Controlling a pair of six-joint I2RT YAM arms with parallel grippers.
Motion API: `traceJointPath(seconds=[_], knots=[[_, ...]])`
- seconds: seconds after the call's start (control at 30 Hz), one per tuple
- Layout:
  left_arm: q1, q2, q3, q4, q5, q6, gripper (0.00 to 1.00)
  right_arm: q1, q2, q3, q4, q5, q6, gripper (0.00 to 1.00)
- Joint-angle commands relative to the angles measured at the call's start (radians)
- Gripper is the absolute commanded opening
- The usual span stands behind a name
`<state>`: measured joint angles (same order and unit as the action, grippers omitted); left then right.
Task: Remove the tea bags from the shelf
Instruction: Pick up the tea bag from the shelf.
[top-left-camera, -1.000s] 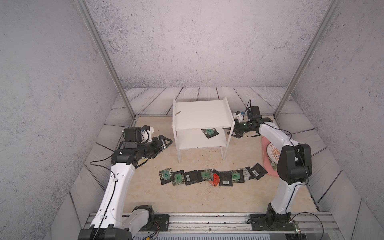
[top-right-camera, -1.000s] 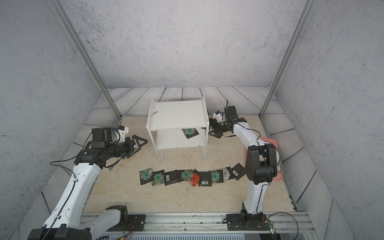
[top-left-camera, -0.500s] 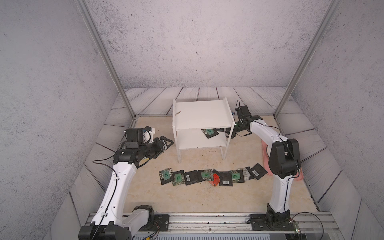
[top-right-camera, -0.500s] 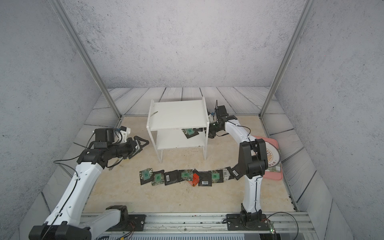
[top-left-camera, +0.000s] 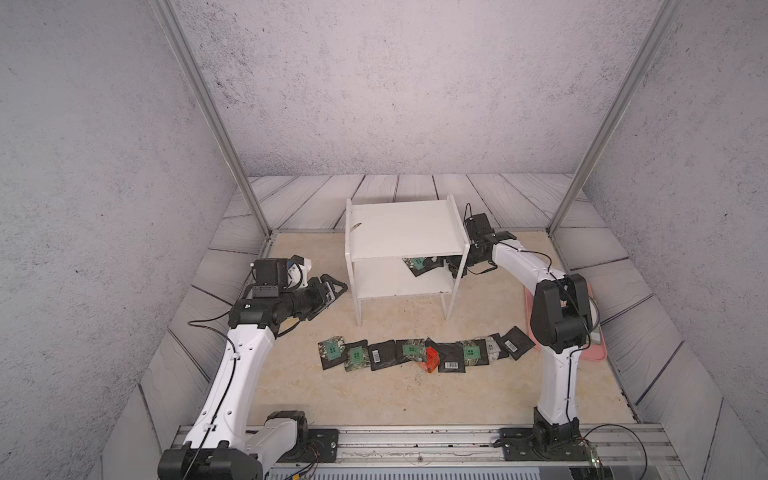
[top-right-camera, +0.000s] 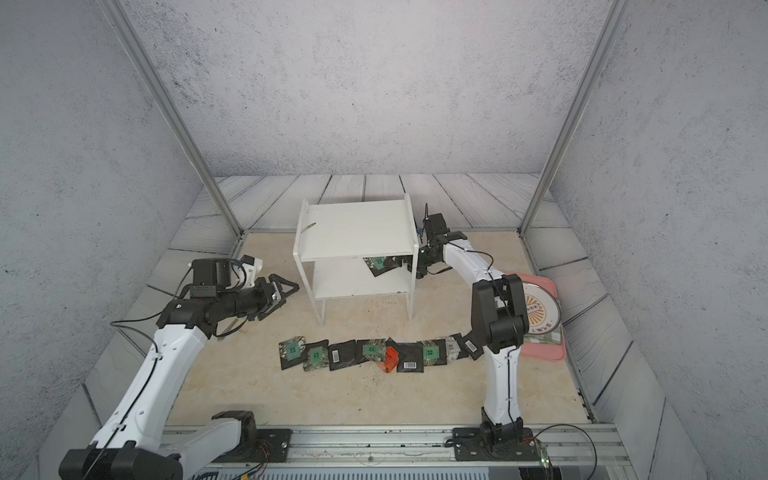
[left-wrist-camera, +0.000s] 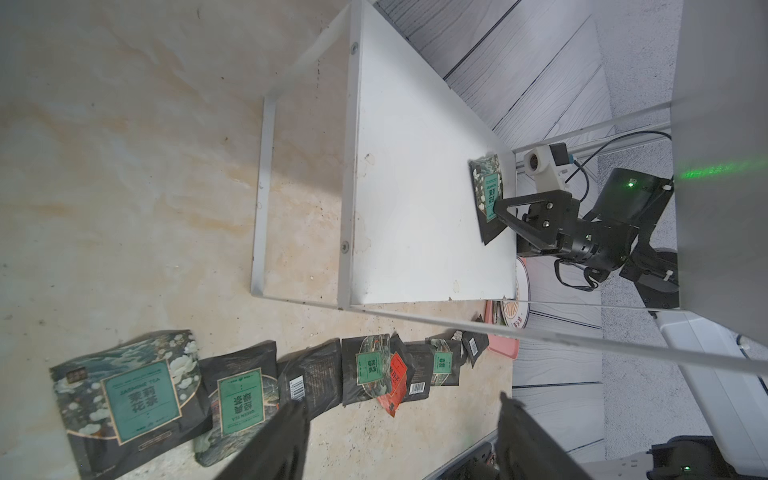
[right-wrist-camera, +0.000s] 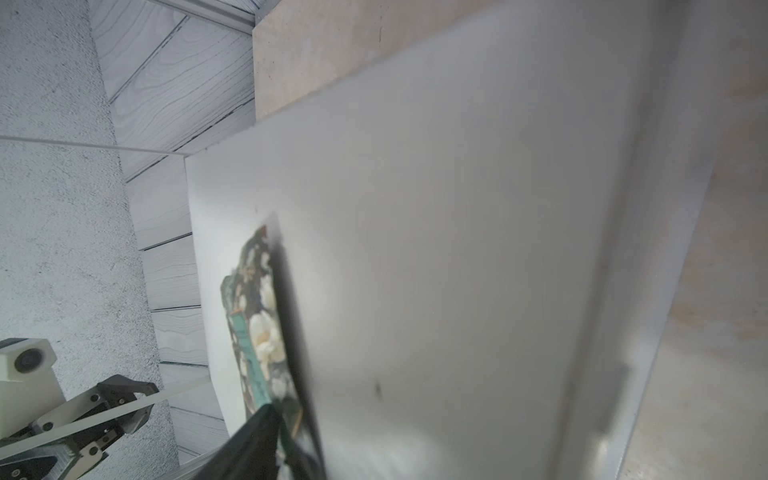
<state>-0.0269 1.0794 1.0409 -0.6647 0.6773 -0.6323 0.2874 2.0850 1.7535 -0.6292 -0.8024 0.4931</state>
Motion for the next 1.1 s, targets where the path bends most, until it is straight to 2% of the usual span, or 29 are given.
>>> traceJointPath(seconds=[0.0, 0.5, 0.7, 0.9, 1.07], knots=[[-0.007, -0.006, -0.012, 0.005, 0.0, 0.006, 0.74, -0.018, -0.018, -0.048, -0.028, 0.056, -0.021, 0.73], [-0.007, -0.01, -0.016, -0.002, 0.001, 0.014, 0.74, -0.099, -0.139, -0.146, -0.023, 0.081, -0.034, 0.67], [-0.007, -0.008, -0.016, 0.0, 0.002, 0.014, 0.73, -0.114, -0.164, -0.16, -0.023, 0.07, -0.038, 0.55], [-0.007, -0.014, -0.021, -0.005, 0.0, 0.014, 0.73, -0.121, -0.183, -0.17, -0.018, 0.066, -0.036, 0.52], [-0.007, -0.019, -0.026, -0.006, 0.0, 0.014, 0.73, -0.13, -0.206, -0.182, -0.011, 0.067, -0.036, 0.44]])
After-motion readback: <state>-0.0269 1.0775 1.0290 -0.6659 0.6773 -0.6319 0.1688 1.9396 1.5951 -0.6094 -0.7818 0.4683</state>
